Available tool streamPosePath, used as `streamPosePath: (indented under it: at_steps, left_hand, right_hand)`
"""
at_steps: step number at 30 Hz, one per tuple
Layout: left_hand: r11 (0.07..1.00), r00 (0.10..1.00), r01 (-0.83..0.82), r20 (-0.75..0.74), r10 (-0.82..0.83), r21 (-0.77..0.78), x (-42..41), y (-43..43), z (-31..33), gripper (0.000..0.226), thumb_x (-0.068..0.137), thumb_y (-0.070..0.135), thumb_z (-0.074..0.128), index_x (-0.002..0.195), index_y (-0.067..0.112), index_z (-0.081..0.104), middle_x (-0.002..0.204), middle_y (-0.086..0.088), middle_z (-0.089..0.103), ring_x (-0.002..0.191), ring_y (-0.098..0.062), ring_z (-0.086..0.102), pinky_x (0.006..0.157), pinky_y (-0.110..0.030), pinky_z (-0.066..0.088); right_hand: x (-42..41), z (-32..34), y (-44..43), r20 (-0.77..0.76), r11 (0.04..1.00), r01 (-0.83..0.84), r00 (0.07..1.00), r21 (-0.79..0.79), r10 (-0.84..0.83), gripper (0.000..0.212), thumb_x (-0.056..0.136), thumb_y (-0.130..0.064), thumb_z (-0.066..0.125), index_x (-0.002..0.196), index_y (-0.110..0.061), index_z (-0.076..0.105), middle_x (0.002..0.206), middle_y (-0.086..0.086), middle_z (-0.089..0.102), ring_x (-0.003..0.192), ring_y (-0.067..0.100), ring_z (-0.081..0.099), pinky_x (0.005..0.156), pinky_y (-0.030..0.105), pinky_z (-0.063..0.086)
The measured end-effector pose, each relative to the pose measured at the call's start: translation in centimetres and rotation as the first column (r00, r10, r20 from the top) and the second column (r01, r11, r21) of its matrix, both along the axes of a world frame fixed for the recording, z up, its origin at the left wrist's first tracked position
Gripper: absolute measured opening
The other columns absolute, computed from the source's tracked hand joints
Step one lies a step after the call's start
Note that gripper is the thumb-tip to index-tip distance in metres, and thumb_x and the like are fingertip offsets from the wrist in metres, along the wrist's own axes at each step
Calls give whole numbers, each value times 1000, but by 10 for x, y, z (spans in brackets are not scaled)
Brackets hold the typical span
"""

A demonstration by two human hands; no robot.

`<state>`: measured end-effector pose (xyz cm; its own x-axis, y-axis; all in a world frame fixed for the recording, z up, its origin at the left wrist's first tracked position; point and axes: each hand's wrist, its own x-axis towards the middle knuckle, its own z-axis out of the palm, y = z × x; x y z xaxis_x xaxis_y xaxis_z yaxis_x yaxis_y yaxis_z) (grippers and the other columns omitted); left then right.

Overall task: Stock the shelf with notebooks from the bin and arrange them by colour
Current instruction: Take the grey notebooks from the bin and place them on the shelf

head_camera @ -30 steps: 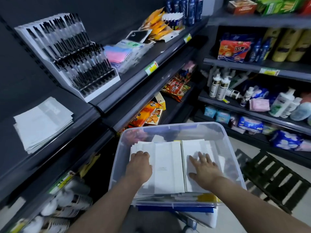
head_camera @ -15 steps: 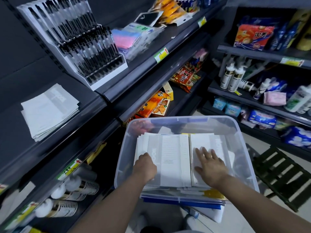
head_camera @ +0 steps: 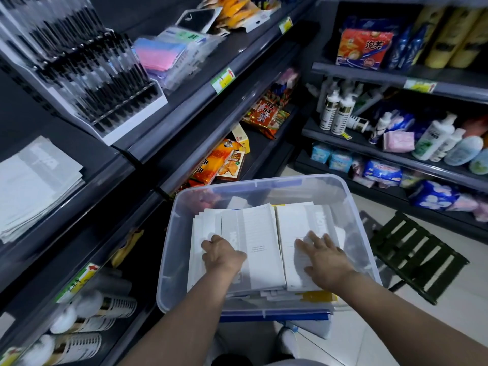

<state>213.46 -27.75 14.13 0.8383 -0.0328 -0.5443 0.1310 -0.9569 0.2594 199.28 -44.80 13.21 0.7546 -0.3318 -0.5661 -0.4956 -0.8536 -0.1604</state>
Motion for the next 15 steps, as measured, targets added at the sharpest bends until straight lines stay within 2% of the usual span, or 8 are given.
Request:
streamPosePath:
  at_steps: [4, 8, 11, 13, 15]
  left_hand:
    - [997, 997, -67, -39, 66, -38, 4, 1, 6, 70, 71, 35, 80, 122, 8, 41, 124, -13, 41, 101, -32, 60, 72, -33, 50]
    - [987, 989, -144, -50, 141, -65, 14, 8, 7, 74, 55, 43, 81, 114, 10, 51, 118, -10, 55, 103, -29, 58, 83, -36, 54]
    - [977, 986, -161, -56, 155, -141, 14, 9, 11, 69, 67, 32, 79, 121, 10, 42, 118, -11, 56, 105, -31, 59, 78, -37, 52]
    - [961, 989, -147, -56, 137, -234, 8, 7, 13, 62, 78, 20, 72, 127, 8, 34, 114, -10, 61, 96, -30, 64, 75, -36, 54]
    - [966, 996, -84, -15, 83, -245, 1, 8, 13, 59, 86, 14, 62, 134, 10, 27, 104, -6, 64, 83, -26, 64, 65, -33, 51]
  right_hand:
    - [1, -2, -3, -13, 1000, 25, 1000, 6, -25, 73, 92, -32, 52, 150, -35, 7, 160, -2, -5, 146, 33, -2, 117, 46, 21]
    - [1, -4, -3, -16, 998, 55, 998, 20, -55, 76, 91, -30, 54, 150, -36, 7, 160, -4, -5, 147, 32, -4, 117, 45, 21]
    - [2, -3, -1, -15, 998, 67, 998, 16, -67, 76, 91, -30, 55, 150, -37, 7, 160, -5, -6, 147, 32, -5, 117, 45, 21]
    - [2, -3, 1, -13, 998, 69, 998, 3, -69, 76, 92, -30, 55, 150, -37, 7, 160, -5, -6, 147, 31, -6, 115, 46, 23]
    - [2, -2, 2, -11, 997, 73, 997, -3, -73, 76, 92, -30, 55, 150, -36, 6, 160, -5, -7, 147, 31, -6, 115, 46, 23]
